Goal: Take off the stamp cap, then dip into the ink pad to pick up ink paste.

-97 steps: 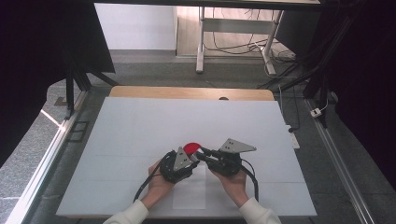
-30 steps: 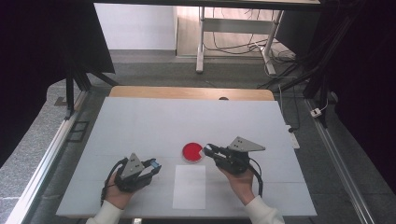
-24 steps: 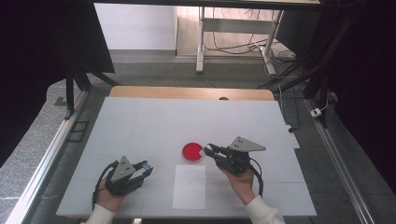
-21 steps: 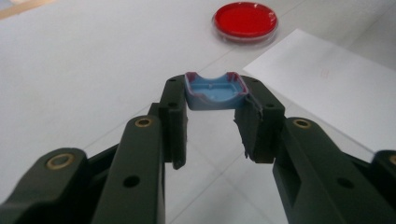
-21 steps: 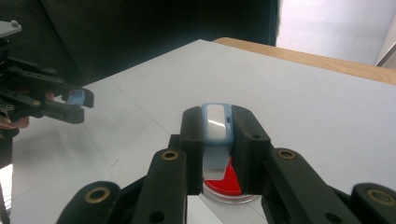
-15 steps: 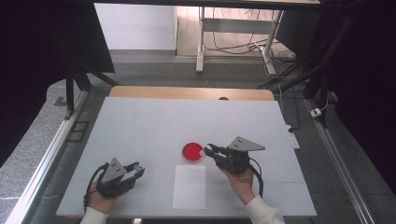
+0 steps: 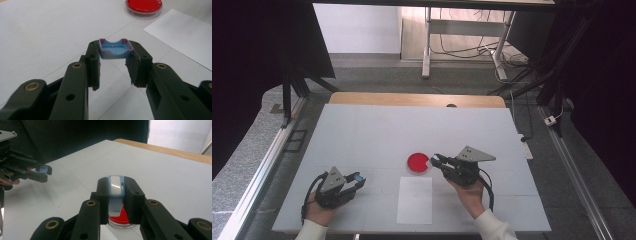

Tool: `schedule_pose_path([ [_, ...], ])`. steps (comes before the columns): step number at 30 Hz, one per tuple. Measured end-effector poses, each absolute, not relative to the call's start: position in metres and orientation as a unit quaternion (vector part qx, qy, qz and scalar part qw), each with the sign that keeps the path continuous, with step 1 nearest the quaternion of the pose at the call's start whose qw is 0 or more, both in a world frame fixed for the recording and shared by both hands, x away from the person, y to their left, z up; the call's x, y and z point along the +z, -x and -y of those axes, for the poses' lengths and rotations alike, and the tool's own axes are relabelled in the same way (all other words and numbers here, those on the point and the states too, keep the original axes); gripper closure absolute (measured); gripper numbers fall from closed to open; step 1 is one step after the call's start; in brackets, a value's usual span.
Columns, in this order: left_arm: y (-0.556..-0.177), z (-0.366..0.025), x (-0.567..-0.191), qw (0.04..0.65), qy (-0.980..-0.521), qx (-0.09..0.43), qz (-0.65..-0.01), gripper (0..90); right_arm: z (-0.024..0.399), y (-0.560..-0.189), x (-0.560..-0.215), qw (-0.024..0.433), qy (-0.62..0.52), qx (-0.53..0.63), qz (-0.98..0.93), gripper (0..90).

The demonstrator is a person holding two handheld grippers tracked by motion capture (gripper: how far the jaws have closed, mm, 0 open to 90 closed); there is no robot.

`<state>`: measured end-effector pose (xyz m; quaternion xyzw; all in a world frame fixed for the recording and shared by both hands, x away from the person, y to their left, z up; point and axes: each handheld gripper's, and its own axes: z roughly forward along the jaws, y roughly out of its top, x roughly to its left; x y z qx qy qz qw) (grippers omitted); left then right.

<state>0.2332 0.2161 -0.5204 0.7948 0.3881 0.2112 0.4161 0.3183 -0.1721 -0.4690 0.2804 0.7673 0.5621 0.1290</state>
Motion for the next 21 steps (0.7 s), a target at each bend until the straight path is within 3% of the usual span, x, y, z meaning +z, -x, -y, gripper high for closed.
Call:
schedule_pose_path([
  [21, -0.235, -0.214, -0.522, 0.415, -0.796, 0.207, -0.389, 64.8, 0.16, -0.332, -0.461, 0.137, -0.256, 0.527, -0.799, 74.7],
])
